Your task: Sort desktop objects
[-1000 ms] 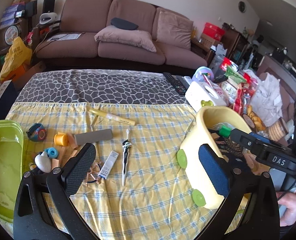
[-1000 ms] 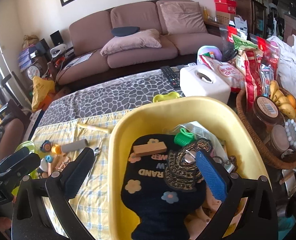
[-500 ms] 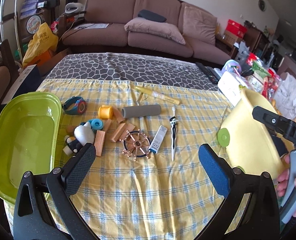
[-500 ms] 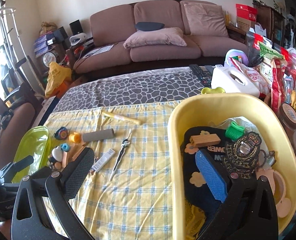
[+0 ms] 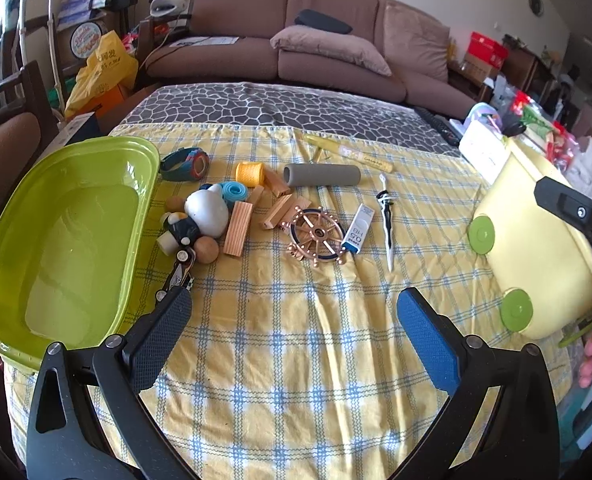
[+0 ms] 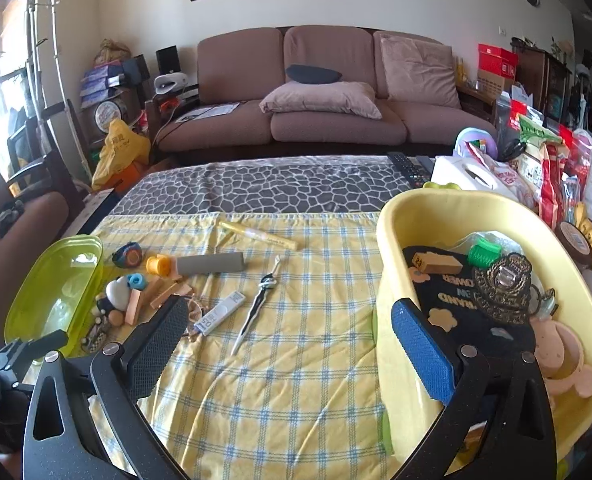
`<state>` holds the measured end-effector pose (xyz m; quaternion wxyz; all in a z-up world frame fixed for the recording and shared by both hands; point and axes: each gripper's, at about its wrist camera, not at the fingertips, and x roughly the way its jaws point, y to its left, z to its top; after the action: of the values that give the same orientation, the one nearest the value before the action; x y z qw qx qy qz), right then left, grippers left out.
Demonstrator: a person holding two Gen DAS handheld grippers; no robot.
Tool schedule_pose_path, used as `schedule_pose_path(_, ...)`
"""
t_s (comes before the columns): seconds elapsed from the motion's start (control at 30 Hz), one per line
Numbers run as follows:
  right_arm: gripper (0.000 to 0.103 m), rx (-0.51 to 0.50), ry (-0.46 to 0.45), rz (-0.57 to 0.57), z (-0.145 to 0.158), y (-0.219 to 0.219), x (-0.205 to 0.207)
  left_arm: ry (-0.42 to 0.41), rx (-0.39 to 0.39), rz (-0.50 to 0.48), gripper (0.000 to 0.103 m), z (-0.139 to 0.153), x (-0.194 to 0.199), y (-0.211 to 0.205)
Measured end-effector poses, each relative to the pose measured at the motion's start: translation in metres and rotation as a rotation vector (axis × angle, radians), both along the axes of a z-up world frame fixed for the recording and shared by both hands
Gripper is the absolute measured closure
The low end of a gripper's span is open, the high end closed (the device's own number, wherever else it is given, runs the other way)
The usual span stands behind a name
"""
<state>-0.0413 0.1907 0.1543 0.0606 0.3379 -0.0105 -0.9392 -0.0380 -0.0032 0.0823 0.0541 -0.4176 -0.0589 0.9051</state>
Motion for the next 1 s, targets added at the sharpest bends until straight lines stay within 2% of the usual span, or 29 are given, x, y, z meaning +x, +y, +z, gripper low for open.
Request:
schedule_pose_path(0.1,0.000,0.022,-0.022,0.011,-0.018,-0.015,0.010,-0.006,0.000,0.016,0.000,-0.011,0.003,-0.005)
schedule_pose_path(0.2,0.000,0.168,0.030,0.022,-0.031,-0.035,0.021,-0.021,-0.001,0.015,0.000,-0.022,0.003,-0.007)
schedule_pose_path(0.23,0.000,0.185,0.040,0.031,-0.036,-0.040,0.024,-0.024,-0.009,0.015,0.000,-0.025,0.004,-0.006)
schedule_pose_path(0.33,0.000,0.159,0.014,0.042,-0.053,-0.047,0.029,-0.028,-0.040,0.025,0.000,-0.034,0.006,-0.007)
schedule_pose_path(0.67,0.000,0.100,-0.119,0.044,-0.111,-0.053,0.027,-0.093,-0.066,0.044,0.000,-0.067,0.005,-0.009)
schedule_pose_path(0.83,0.000,0.071,-0.165,0.017,-0.128,-0.043,0.024,-0.117,-0.059,0.043,0.000,-0.076,0.001,-0.011)
schedule_pose_path(1.0,0.000,0.039,-0.223,-0.018,-0.143,-0.036,0.019,-0.111,-0.113,0.011,0.000,-0.080,0.003,-0.002)
